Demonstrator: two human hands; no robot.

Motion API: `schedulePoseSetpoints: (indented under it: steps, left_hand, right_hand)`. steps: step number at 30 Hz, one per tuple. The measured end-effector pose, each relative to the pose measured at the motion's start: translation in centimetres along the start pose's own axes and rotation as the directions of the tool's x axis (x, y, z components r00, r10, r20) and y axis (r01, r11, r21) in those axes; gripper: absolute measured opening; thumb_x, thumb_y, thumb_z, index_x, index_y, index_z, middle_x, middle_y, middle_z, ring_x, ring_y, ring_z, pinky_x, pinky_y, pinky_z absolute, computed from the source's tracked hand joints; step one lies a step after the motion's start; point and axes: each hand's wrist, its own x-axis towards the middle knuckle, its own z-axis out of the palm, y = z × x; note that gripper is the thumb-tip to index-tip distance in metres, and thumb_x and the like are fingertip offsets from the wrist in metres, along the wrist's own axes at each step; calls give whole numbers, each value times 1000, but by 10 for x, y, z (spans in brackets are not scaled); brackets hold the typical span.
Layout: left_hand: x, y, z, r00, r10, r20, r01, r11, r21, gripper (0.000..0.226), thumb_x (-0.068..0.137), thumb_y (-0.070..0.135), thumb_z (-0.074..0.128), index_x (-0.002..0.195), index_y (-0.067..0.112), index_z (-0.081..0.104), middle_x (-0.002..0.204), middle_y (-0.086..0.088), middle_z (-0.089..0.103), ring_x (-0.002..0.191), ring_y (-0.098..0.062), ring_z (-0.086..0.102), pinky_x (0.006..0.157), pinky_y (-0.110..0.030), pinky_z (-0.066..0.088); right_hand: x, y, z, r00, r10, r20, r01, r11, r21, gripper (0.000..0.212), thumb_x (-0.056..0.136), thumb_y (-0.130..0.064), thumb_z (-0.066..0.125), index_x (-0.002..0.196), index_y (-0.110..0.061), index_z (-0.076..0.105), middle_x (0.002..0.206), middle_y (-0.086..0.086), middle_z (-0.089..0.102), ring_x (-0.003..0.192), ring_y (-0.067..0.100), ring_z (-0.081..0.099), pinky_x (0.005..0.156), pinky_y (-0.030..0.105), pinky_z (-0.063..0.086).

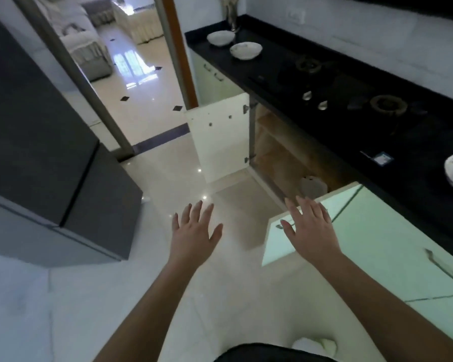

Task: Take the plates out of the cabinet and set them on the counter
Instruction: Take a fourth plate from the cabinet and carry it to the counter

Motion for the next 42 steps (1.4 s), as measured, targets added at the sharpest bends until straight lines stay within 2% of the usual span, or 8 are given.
schedulePoseSetpoints:
  steps: [3, 7, 15, 22, 28, 33, 38, 42]
  left_hand:
    - [-31, -55, -3, 997, -80, -10, 80, 996, -30, 67, 96, 62, 21, 154, 30, 19, 163, -4, 19, 151, -27, 11, 121, -53, 8]
    - [-58, -108, -7, 989, -150, -16, 149, 988, -38, 67, 95, 64, 20, 153, 30, 21, 163, -3, 21, 151, -26, 12, 121, -53, 6]
    - [-53, -147, -3, 981, -192, -24, 190, 980, -66, 67, 95, 64, 21, 153, 31, 21, 163, -2, 22, 151, -26, 12, 120, -52, 8]
    - [23, -150, -2, 992, -124, 23, 125, 991, -46, 65, 96, 63, 20, 154, 32, 17, 164, -1, 18, 151, -25, 9, 121, -52, 11]
    - [108, -154, -14, 991, -54, 122, 55, 998, -3, 65, 97, 63, 19, 154, 33, 12, 165, 1, 12, 152, -24, 6, 121, -53, 9]
    - [168, -143, -25, 983, 37, 180, -40, 999, 11, 63, 97, 62, 17, 154, 34, 8, 165, 2, 11, 151, -23, 6, 121, -55, 7]
    - [221, -133, -28, 969, 100, 224, -101, 995, -9, 63, 98, 61, 16, 154, 34, 8, 165, 2, 10, 152, -22, 4, 121, -54, 5]
    - [271, -129, -35, 952, 222, 209, -226, 974, -6, 63, 98, 61, 15, 154, 33, 9, 165, 0, 12, 151, -23, 5, 121, -55, 6]
  right_hand:
    - [3, -52, 3, 997, -72, 14, 71, 997, 36, 57, 98, -47, 33, 150, -23, 26, 154, 9, 33, 143, 27, 24, 117, 42, 14]
    - [4, -102, 5, 991, -128, 30, 126, 990, 55, 59, 99, -48, 33, 151, -23, 23, 155, 8, 32, 144, 26, 22, 117, 42, 13]
    - [23, -128, 19, 983, -166, 78, 167, 986, 0, 58, 99, -48, 32, 151, -23, 24, 155, 7, 31, 144, 25, 22, 118, 40, 13]
    - [77, -131, 39, 988, -113, 109, 112, 994, 14, 58, 98, -47, 33, 150, -22, 28, 153, 8, 35, 143, 26, 26, 118, 42, 19]
    - [157, -142, 56, 981, -76, 178, 62, 995, 82, 58, 99, -50, 29, 151, -24, 23, 156, 6, 29, 144, 25, 22, 117, 40, 14]
    - [216, -154, 55, 987, -93, 131, 78, 990, 117, 59, 98, -51, 27, 149, -23, 25, 153, 8, 35, 141, 26, 29, 115, 41, 20]
    - [238, -141, 54, 985, -15, 171, -12, 988, 153, 60, 98, -52, 24, 151, -26, 18, 157, 5, 28, 144, 24, 22, 117, 40, 17]
    - [259, -121, 45, 984, 56, 167, -79, 988, 130, 60, 97, -51, 23, 151, -27, 16, 157, 5, 26, 144, 25, 20, 117, 42, 19]
